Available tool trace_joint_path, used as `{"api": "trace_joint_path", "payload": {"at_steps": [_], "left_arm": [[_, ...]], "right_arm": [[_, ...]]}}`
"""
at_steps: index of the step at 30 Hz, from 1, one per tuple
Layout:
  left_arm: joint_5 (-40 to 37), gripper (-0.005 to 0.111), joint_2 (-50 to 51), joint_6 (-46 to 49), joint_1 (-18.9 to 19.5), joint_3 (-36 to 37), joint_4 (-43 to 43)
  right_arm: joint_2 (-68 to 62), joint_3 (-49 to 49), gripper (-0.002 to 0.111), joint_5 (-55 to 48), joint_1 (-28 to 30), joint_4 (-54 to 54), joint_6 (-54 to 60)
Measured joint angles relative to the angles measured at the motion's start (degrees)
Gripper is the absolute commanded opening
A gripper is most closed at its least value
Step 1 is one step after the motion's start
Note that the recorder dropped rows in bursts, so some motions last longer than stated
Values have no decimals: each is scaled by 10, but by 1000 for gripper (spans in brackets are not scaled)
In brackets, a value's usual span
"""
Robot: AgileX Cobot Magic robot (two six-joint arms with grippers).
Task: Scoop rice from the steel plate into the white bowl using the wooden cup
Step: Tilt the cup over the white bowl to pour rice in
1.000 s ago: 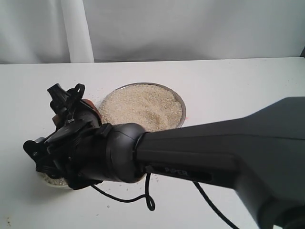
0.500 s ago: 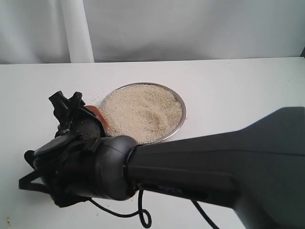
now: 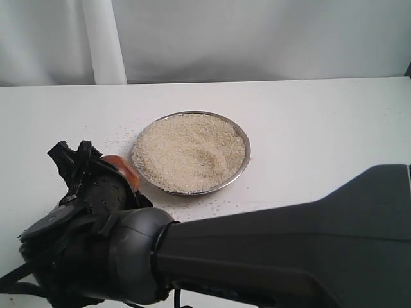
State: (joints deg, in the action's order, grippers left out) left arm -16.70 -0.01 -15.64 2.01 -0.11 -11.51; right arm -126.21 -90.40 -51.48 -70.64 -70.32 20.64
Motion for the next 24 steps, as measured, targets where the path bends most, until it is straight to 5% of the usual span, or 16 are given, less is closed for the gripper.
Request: {"api": "trace_joint_path", "payload": {"at_steps": [24], "left_arm": [[0, 0, 0, 0, 0, 0, 0]], "right_arm": [[0, 0, 0, 64, -1, -92, 15]]}}
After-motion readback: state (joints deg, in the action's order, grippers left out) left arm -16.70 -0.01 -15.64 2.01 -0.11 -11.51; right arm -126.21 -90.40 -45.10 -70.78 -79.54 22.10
